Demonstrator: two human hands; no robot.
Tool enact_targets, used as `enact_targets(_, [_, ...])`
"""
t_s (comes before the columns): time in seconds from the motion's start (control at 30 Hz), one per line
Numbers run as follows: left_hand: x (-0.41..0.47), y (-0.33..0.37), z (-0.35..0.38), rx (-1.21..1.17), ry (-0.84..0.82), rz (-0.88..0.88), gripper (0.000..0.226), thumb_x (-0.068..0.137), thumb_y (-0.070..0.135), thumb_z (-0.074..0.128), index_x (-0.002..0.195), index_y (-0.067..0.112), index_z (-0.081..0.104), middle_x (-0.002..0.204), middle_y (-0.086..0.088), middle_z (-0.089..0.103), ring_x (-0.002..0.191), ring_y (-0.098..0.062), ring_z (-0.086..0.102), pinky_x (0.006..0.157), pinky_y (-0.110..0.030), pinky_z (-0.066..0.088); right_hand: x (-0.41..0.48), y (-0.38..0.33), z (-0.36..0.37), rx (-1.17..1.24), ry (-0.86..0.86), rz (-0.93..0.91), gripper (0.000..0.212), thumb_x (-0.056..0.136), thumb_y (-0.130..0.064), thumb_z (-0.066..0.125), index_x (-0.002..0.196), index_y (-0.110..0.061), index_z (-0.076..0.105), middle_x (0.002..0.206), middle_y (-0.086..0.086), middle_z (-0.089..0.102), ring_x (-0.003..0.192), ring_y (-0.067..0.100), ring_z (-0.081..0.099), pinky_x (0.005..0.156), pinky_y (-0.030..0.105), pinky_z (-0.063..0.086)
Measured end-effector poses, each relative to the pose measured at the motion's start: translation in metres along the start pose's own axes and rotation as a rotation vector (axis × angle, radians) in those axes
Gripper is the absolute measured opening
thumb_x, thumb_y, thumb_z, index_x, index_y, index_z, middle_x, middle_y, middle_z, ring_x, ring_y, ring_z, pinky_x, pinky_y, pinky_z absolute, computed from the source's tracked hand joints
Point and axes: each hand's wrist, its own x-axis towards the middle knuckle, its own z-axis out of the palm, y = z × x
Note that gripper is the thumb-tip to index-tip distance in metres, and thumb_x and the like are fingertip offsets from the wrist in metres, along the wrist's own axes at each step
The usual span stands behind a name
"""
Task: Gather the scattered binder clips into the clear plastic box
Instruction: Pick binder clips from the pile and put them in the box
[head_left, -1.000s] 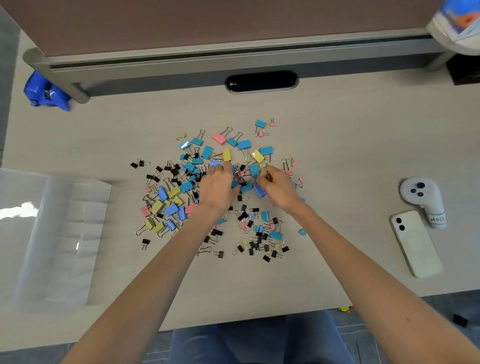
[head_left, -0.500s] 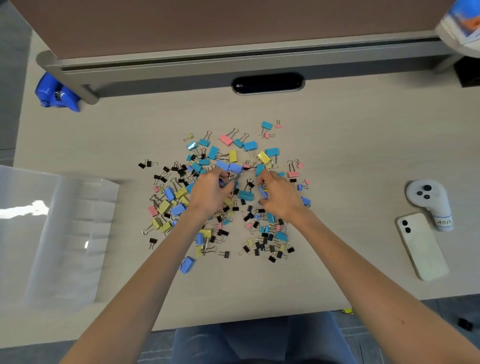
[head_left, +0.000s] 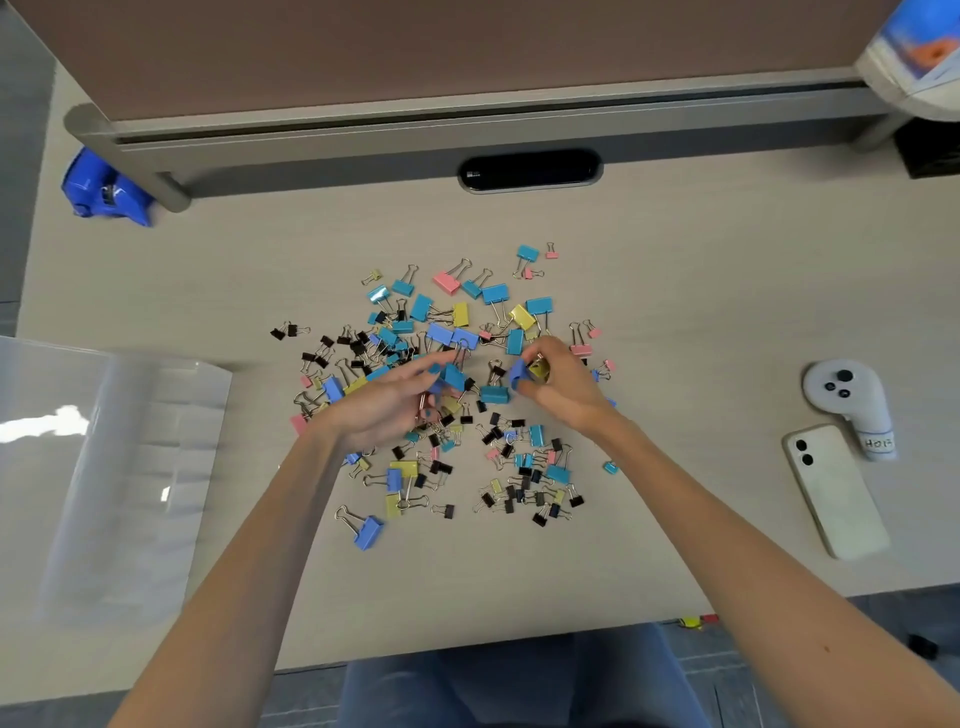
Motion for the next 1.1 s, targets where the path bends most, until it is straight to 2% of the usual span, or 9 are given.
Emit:
enact_targets(0.17, [-0.001, -0.012, 0.0, -0.372, -0.184, -0.025, 0.039, 0.098, 0.014, 0.039, 0.131, 0.021, 0.058, 0.102, -0.013, 0.055, 0.08, -0.016, 0.051, 0.067, -0.026, 0.045, -0.013, -0.012, -0.013, 0.862, -0.165, 0.244, 0.022, 0.078, -0.018, 0.049, 0.096, -0.006, 0.052, 0.083, 0.009, 0.057, 0.06, 0.011, 0.043, 0.056, 0.025, 0.033])
enact_targets(0.27, [0.001, -0.016, 0.005, -0.442, -0.25, -0.03, 0.041, 0.098, 0.019, 0.033, 0.132, 0.012, 0.054, 0.101, -0.013, 0.056, 0.079, -0.017, 0.053, 0.064, -0.026, 0.05, -0.018, -0.013, -0.017, 1.079, -0.231, 0.266, 0.019, 0.085, -0.007, 0.038, 0.092, -0.006, 0.055, 0.086, 0.013, 0.063, 0.058, 0.012, 0.049, 0.059, 0.025, 0.038])
enact_targets(0.37, [0.0, -0.014, 0.012, -0.377, -0.258, -0.017, 0.045, 0.097, 0.026, 0.029, 0.108, 0.012, 0.069, 0.088, -0.008, 0.06, 0.077, -0.014, 0.056, 0.064, -0.024, 0.048, -0.019, -0.009, -0.018, 1.132, -0.317, 0.251, 0.027, 0.08, -0.014, 0.044, 0.101, -0.007, 0.059, 0.083, 0.01, 0.058, 0.066, 0.014, 0.05, 0.062, 0.026, 0.036])
enact_targets(0.53, [0.007, -0.009, 0.018, -0.254, -0.189, 0.037, 0.036, 0.096, 0.037, 0.044, 0.096, 0.005, 0.062, 0.086, -0.008, 0.056, 0.073, -0.015, 0.054, 0.058, -0.023, 0.046, -0.015, -0.007, -0.014, 0.867, -0.321, 0.262, 0.021, 0.093, -0.033, 0.049, 0.094, -0.014, 0.059, 0.075, -0.003, 0.054, 0.066, 0.01, 0.045, 0.062, 0.025, 0.034])
enact_targets(0.67, [0.017, -0.009, 0.033, 0.073, 0.109, 0.086, 0.028, 0.098, 0.024, 0.048, 0.079, 0.006, 0.061, 0.075, -0.007, 0.056, 0.061, -0.012, 0.054, 0.052, -0.02, 0.043, -0.013, -0.008, -0.012, 0.889, -0.222, 0.333, 0.025, 0.095, -0.031, 0.047, 0.08, -0.014, 0.057, 0.07, 0.0, 0.051, 0.058, 0.011, 0.044, 0.052, 0.022, 0.037])
enact_targets(0.83, [0.038, -0.019, 0.056, 0.587, 0.439, 0.183, 0.023, 0.1, 0.006, 0.043, 0.115, 0.005, 0.06, 0.091, -0.005, 0.063, 0.063, -0.014, 0.054, 0.052, -0.022, 0.044, -0.009, -0.004, -0.013, 0.778, -0.018, 0.34, 0.011, 0.088, -0.012, 0.055, 0.078, -0.011, 0.057, 0.074, 0.004, 0.06, 0.051, 0.013, 0.045, 0.041, 0.022, 0.032])
enact_targets(0.93, [0.044, -0.027, 0.068, 1.105, 0.646, 0.247, 0.014, 0.095, 0.025, 0.056, 0.102, 0.014, 0.058, 0.084, -0.005, 0.066, 0.066, -0.019, 0.056, 0.053, -0.027, 0.037, -0.006, -0.005, -0.013, 0.518, 0.078, 0.238, 0.006, 0.084, -0.009, 0.063, 0.081, -0.012, 0.059, 0.07, -0.002, 0.055, 0.055, 0.012, 0.044, 0.047, 0.021, 0.036])
enact_targets(1.0, [0.046, -0.031, 0.078, 1.328, 0.736, 0.197, 0.037, 0.086, 0.048, 0.064, 0.099, 0.016, 0.051, 0.073, 0.0, 0.059, 0.065, -0.02, 0.055, 0.055, -0.028, 0.036, 0.001, -0.004, -0.01, 0.248, 0.165, 0.148, 0.014, 0.079, -0.017, 0.07, 0.088, -0.016, 0.059, 0.078, -0.006, 0.058, 0.066, 0.009, 0.05, 0.058, 0.024, 0.042])
enact_targets(1.1, [0.053, -0.033, 0.088, 1.496, 0.785, 0.159, 0.061, 0.079, 0.063, 0.063, 0.105, 0.01, 0.047, 0.081, -0.003, 0.06, 0.07, -0.023, 0.061, 0.056, -0.029, 0.037, 0.013, -0.004, -0.009, -0.188, 0.226, 0.017, 0.033, 0.078, -0.027, 0.074, 0.104, -0.02, 0.054, 0.09, -0.005, 0.059, 0.076, 0.013, 0.055, 0.061, 0.028, 0.04])
